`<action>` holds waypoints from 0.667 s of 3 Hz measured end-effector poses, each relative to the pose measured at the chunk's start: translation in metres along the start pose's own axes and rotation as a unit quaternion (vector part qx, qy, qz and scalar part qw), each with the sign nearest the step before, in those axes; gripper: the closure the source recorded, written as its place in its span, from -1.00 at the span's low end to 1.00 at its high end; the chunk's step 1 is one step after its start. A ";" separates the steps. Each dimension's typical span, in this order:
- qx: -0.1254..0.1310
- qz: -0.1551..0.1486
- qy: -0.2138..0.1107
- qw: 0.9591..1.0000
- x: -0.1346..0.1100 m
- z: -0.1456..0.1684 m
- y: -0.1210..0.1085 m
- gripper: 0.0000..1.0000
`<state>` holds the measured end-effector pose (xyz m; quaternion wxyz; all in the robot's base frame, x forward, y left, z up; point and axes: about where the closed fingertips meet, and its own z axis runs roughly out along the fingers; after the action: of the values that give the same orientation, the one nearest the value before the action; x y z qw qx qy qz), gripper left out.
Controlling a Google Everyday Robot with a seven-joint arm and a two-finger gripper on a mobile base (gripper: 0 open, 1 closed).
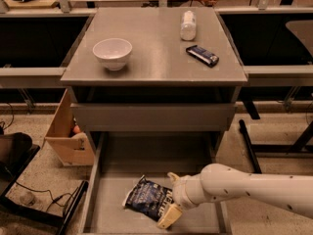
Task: Pick blue chip bag from middle drawer and place on counter
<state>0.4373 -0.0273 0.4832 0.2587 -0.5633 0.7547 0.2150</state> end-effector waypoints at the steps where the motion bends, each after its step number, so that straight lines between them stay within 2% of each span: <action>1: -0.020 -0.013 -0.015 1.000 0.002 0.039 -0.018 -1.00; 2: -0.039 -0.018 -0.026 0.999 0.018 0.085 -0.043 -1.00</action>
Offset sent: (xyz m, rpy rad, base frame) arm 0.0892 0.0361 -0.1378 0.1027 0.0411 0.1002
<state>0.4873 0.0001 0.4052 0.2604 -0.5808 0.7283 0.2540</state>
